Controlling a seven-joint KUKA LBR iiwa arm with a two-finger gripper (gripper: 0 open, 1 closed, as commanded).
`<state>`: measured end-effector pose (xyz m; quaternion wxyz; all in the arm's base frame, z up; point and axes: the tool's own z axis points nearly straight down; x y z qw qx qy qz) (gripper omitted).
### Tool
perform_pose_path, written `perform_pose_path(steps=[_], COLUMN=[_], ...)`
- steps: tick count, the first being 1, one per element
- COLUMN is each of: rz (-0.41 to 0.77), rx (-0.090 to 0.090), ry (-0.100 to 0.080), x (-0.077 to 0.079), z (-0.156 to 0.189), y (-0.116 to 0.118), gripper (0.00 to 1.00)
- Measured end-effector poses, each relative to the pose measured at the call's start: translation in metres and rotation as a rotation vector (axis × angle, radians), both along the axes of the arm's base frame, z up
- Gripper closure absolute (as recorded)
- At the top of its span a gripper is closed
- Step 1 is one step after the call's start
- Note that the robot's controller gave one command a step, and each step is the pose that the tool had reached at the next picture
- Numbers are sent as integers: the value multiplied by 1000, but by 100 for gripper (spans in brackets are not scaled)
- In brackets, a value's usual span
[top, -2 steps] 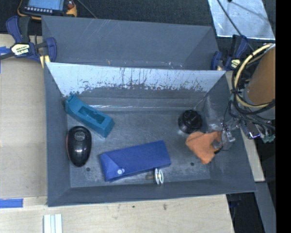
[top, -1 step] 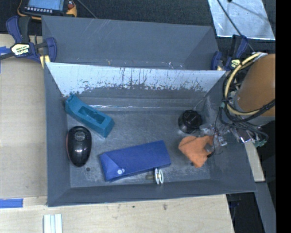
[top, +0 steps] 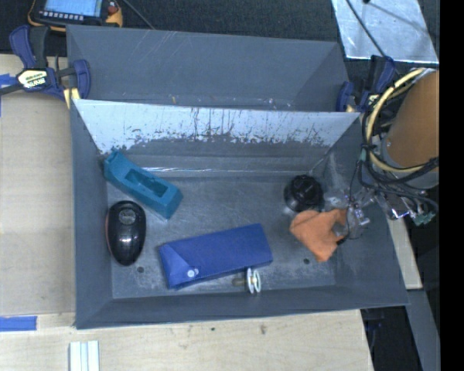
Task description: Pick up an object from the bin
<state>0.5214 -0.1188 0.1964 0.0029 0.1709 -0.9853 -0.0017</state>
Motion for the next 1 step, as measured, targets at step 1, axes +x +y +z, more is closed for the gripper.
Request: perform_pose_path(steps=[1], rz=[35], rx=[-6], ry=[-24], x=[13], z=[53], y=[-2], gripper=[100])
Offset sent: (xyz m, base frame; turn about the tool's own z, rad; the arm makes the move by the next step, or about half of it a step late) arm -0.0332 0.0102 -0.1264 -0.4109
